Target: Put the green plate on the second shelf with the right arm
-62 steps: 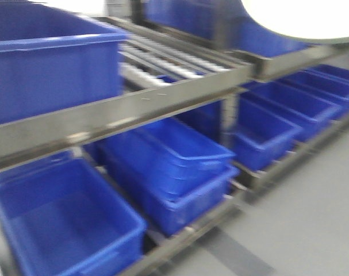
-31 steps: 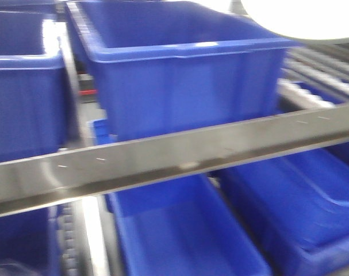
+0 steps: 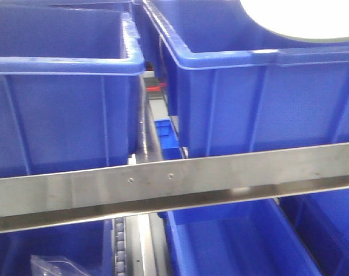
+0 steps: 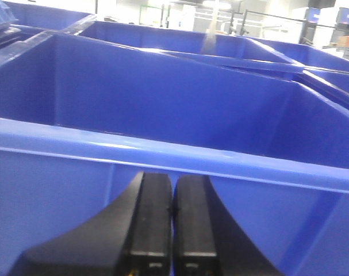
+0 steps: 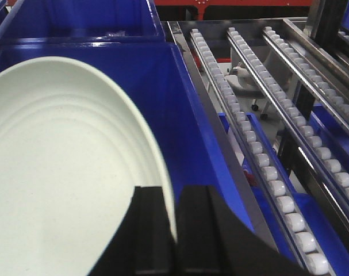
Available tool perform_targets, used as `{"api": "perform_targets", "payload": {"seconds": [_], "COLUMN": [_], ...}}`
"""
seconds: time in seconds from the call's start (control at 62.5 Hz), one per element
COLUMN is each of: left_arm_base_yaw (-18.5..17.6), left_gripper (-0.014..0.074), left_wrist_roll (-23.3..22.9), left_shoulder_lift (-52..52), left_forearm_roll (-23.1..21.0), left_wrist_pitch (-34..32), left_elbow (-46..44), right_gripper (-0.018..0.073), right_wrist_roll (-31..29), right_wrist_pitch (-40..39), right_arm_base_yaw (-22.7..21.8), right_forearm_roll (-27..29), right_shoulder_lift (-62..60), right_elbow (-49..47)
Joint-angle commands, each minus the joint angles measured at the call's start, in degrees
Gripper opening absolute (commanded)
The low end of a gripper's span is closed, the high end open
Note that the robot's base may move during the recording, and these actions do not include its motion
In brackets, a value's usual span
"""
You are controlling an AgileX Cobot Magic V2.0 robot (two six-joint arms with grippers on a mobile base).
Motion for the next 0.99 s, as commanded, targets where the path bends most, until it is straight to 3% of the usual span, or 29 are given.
{"api": "perform_targets", "payload": {"seconds": [0.0, 0.512, 0.833, 0.977], "left_arm_base_yaw": [-0.10, -0.10, -0.10, -0.10], "left_gripper": [0.0130, 0.0130, 0.0130, 0.0130], "left_wrist_roll": [-0.17, -0.17, -0.17, -0.17], "left_shoulder_lift": [-1.03, -1.03, -1.03, -1.03], "left_forearm_roll": [-0.34, -0.34, -0.34, -0.34], "left_wrist_pitch": [-4.64, -4.64, -4.64, -4.64], "left_elbow": [2.34, 2.34, 2.34, 2.34], "right_gripper": [0.0053, 0.0053, 0.0053, 0.0053], "right_wrist_roll": [0.27, 0.27, 0.27, 0.21], "right_wrist_pitch": [-5.61, -6.08, -22.49, -24.05], "right_arm_base_yaw": [-0.09, -0.09, -0.09, -0.15], "right_forearm_roll": [-0.05, -0.05, 0.73, 3.53], "right_shoulder_lift": [-0.74, -0.74, 3.53, 12.21], "right_elbow": [-1.77, -1.77, -2.49, -6.05]}}
